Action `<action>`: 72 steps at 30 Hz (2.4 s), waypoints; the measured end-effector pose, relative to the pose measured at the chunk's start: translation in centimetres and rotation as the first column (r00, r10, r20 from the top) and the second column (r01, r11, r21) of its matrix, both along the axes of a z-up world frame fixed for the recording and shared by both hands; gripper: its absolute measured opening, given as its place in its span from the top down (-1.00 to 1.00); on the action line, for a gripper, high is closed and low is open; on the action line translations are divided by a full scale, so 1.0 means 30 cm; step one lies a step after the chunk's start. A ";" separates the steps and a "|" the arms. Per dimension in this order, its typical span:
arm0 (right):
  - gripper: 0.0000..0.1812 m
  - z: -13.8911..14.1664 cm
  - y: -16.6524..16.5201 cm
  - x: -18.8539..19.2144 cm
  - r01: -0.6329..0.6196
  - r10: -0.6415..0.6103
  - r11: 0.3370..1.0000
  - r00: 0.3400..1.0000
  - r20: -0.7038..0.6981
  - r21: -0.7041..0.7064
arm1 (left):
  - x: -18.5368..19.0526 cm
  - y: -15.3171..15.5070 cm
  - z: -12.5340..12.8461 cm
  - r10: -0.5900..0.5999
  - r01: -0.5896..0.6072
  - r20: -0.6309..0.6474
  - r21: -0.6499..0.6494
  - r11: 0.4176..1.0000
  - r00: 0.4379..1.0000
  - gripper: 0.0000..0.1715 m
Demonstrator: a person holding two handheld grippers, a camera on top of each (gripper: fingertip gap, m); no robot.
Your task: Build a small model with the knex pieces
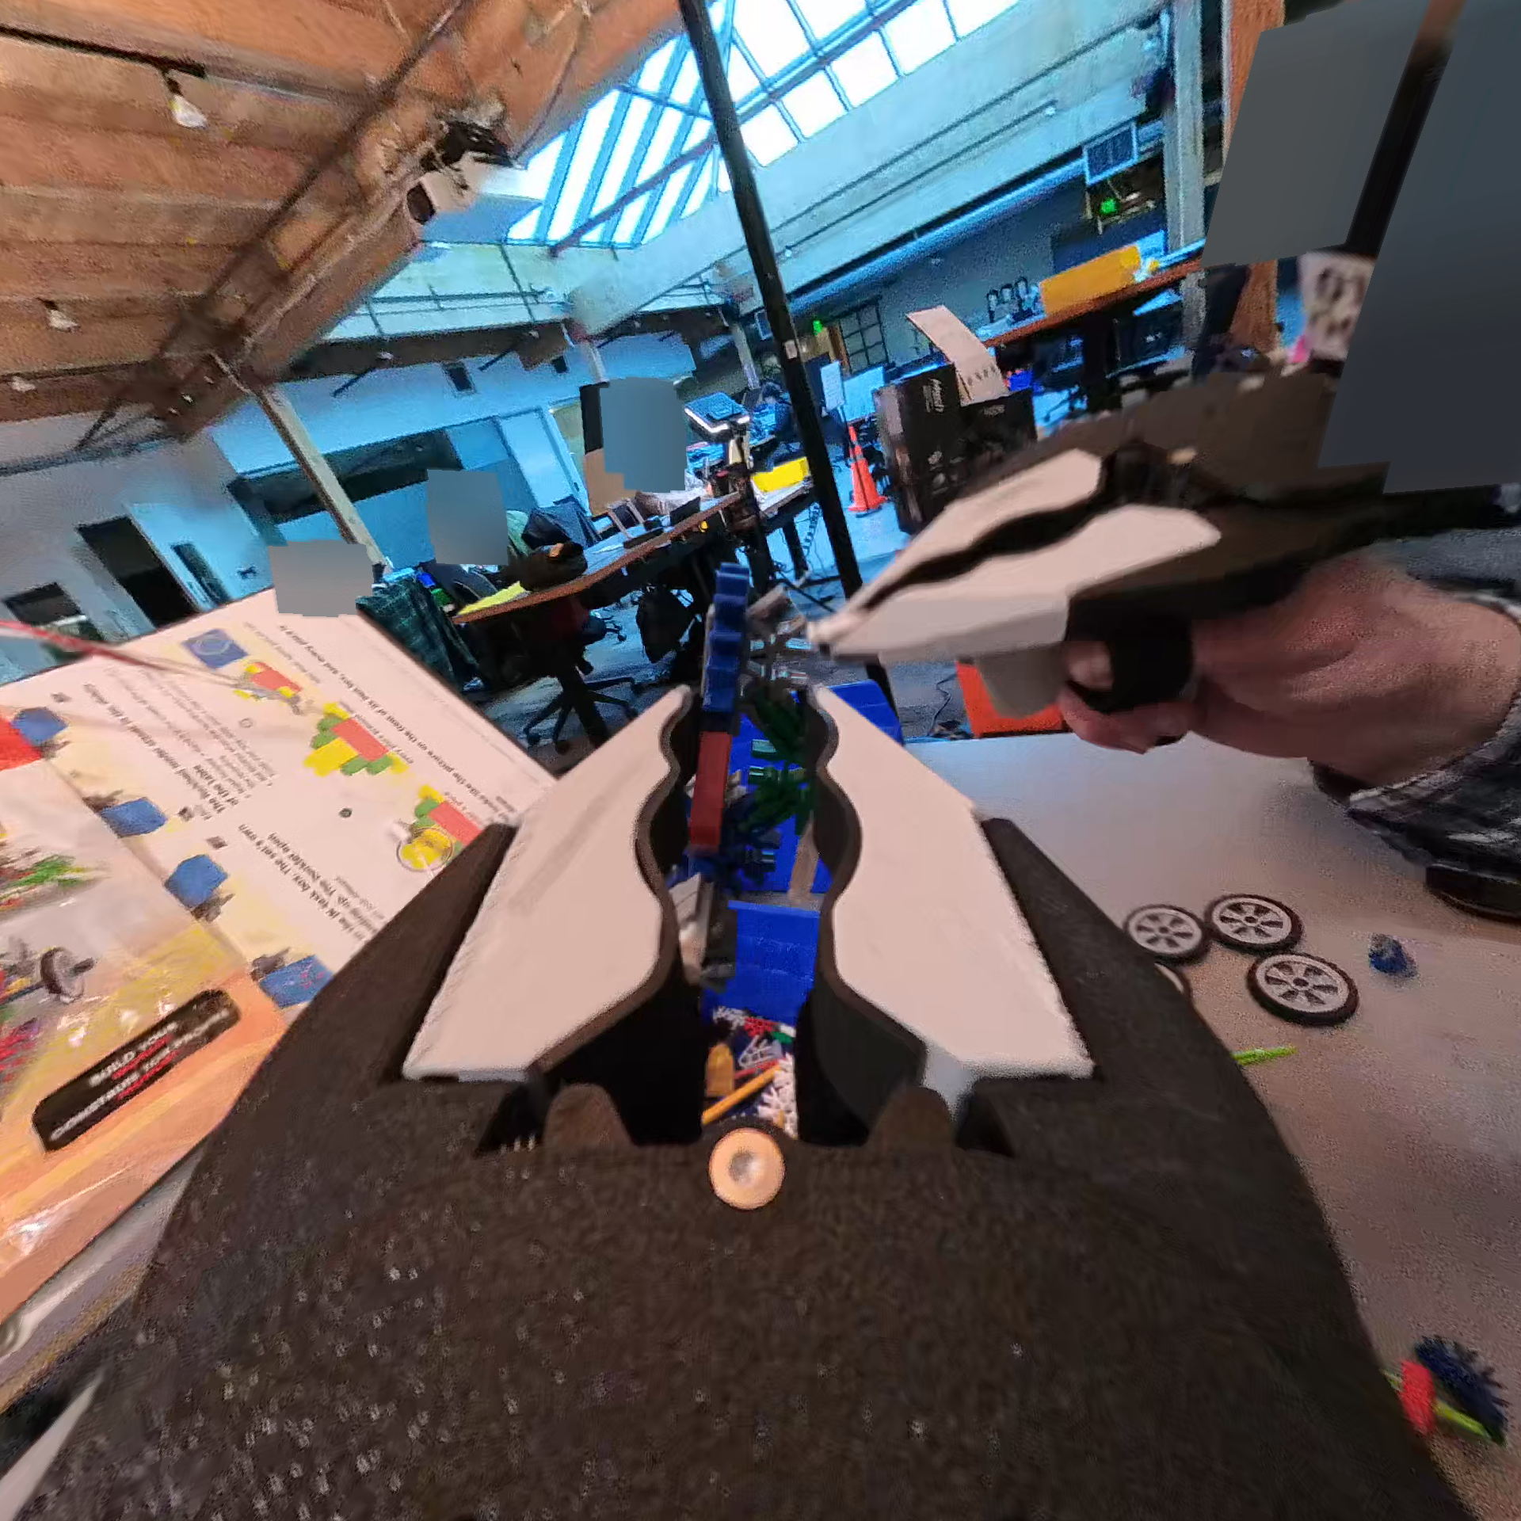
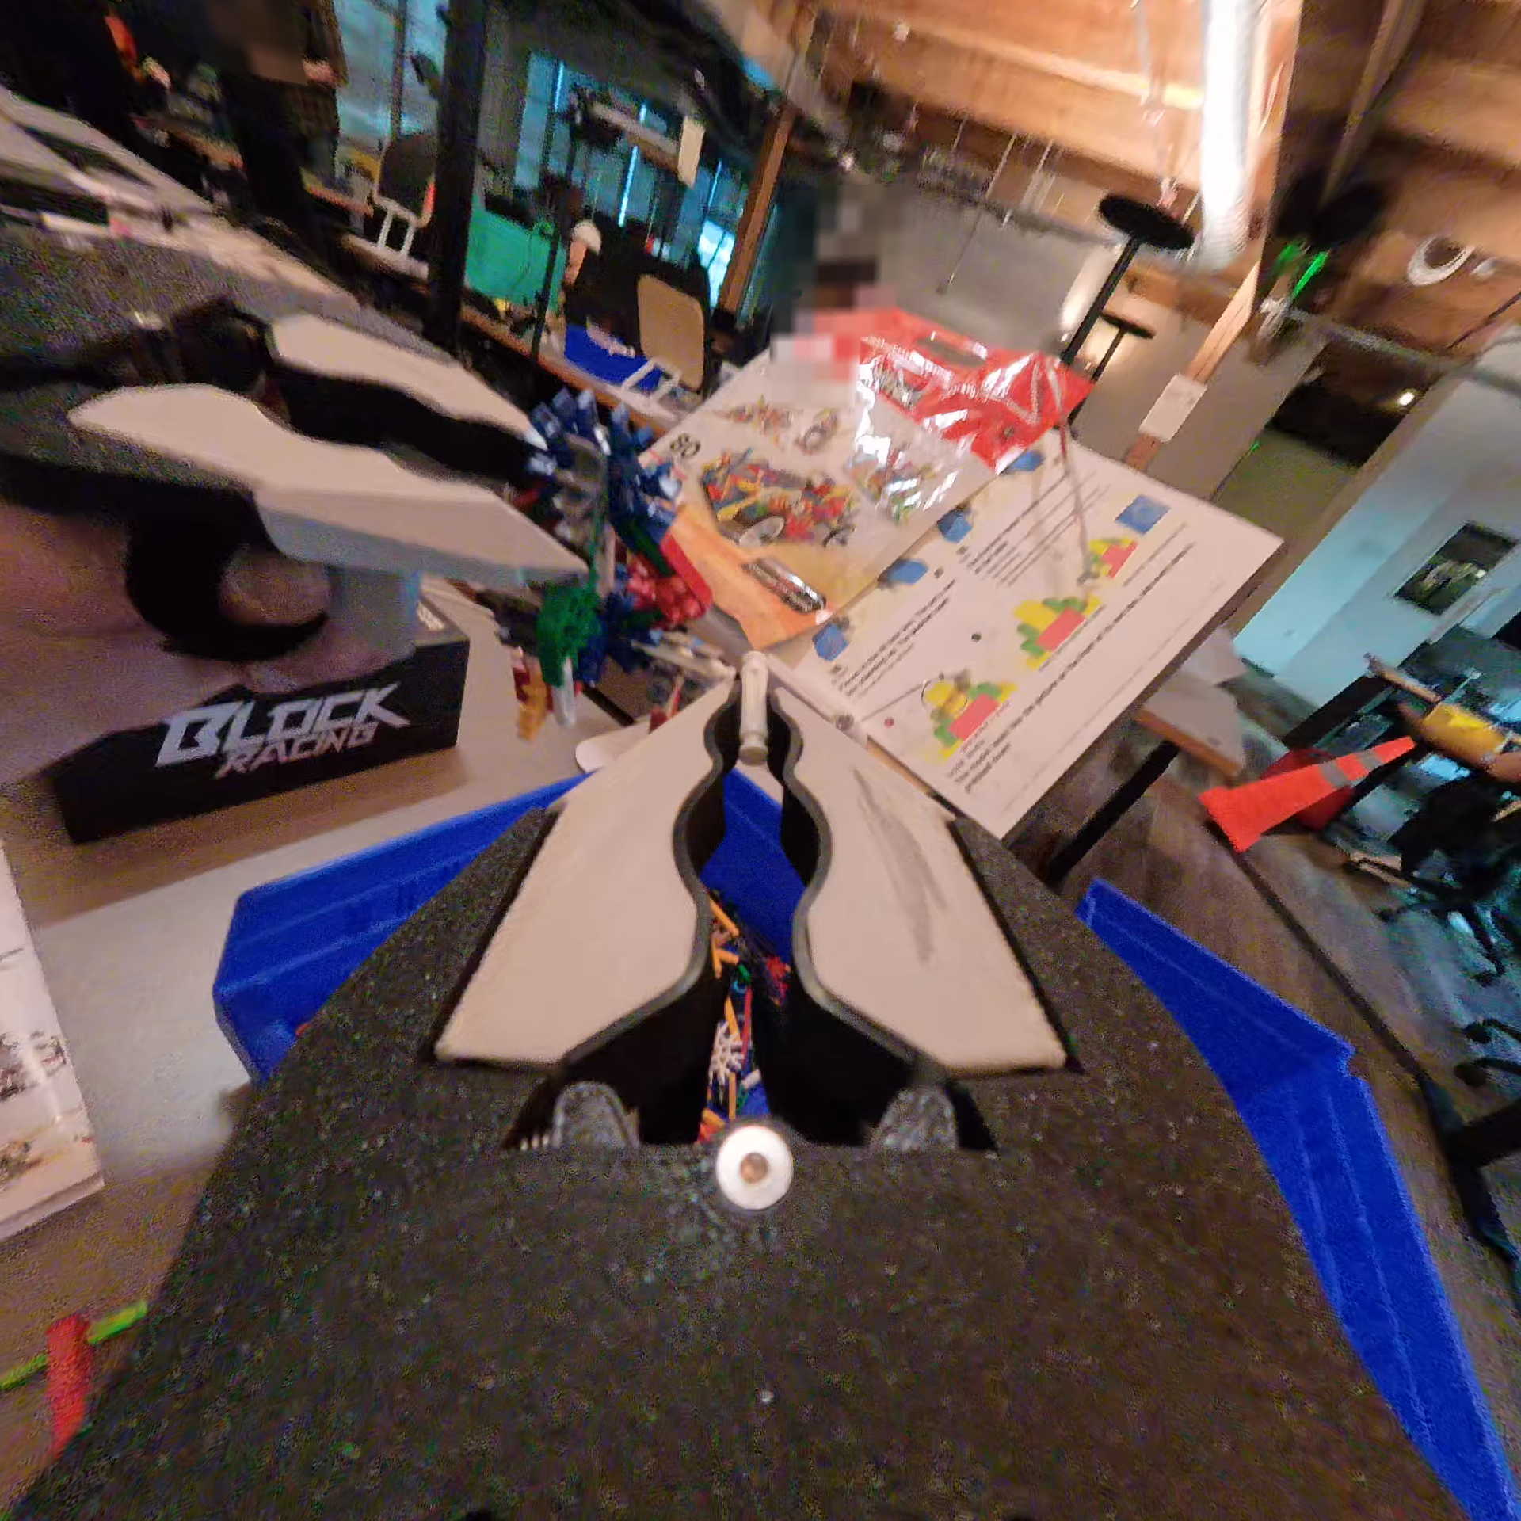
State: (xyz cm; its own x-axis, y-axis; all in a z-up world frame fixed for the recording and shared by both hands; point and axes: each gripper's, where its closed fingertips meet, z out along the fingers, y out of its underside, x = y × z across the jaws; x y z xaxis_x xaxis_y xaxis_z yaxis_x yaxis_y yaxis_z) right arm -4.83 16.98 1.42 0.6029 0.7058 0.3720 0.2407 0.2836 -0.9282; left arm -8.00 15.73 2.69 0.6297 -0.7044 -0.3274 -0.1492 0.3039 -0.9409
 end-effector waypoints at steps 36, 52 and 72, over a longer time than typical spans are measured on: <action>0.84 -0.139 -0.053 -0.101 -0.317 0.316 0.914 0.948 -0.044 -0.255 | -0.059 -0.077 -0.017 -0.514 0.682 0.503 -0.231 0.695 0.694 0.24; 0.85 -0.093 -0.010 -0.014 0.199 -0.371 0.877 0.858 0.354 0.437 | 0.023 -0.005 -0.074 -0.325 0.411 0.333 -0.231 0.882 0.885 0.95; 0.85 -0.095 -0.127 -0.061 -0.320 0.310 0.928 0.947 -0.080 -0.190 | 0.039 -0.091 -0.011 -0.428 0.504 0.371 -0.133 0.854 0.824 0.97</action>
